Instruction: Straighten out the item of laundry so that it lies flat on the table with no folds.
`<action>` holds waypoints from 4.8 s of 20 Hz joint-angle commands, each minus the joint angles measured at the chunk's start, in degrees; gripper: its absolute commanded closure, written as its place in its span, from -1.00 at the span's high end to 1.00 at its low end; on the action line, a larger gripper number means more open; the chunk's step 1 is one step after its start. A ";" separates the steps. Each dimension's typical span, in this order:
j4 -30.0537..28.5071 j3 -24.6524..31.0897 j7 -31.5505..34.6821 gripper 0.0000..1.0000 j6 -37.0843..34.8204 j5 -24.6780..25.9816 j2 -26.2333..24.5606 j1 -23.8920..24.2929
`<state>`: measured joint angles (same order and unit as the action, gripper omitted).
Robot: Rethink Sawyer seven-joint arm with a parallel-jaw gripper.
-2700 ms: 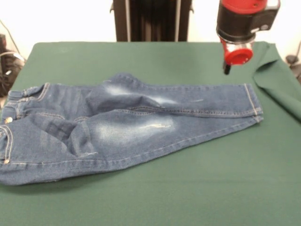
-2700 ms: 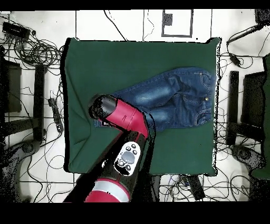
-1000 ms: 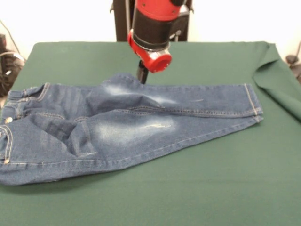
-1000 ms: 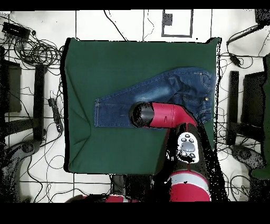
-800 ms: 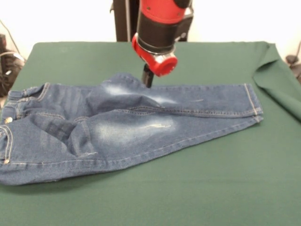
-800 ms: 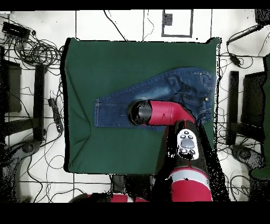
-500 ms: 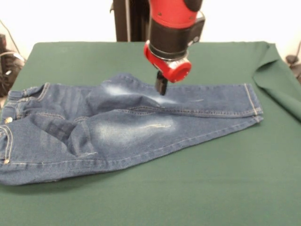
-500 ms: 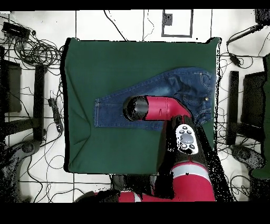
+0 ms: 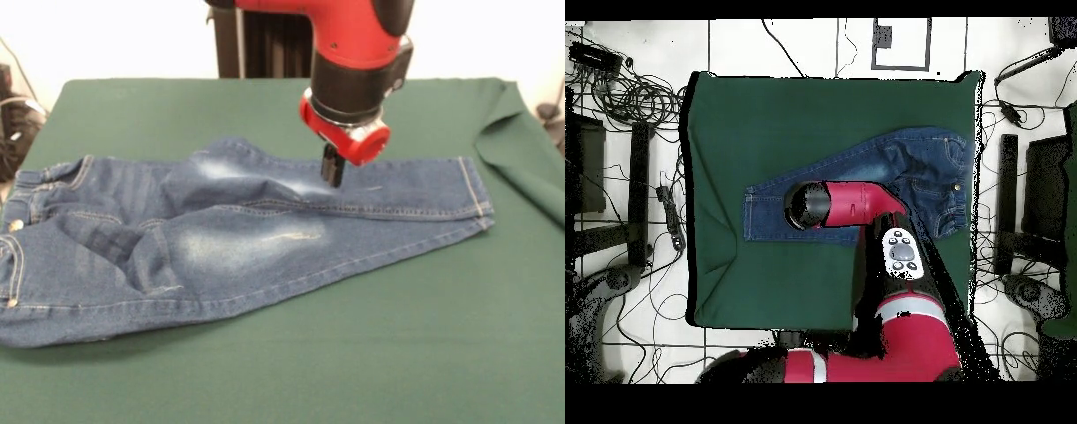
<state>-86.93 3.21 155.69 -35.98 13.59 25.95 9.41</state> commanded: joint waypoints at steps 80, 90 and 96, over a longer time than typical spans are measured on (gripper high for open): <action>5.94 -15.29 26.15 -1.00 6.75 -52.05 -21.13 -34.58; -3.59 -13.67 13.36 -1.00 11.68 -49.11 -15.44 -30.89; -11.66 -11.11 5.20 -1.00 15.08 -43.05 -9.92 -24.31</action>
<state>-88.64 -19.80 163.76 -24.08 -32.41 14.45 -16.94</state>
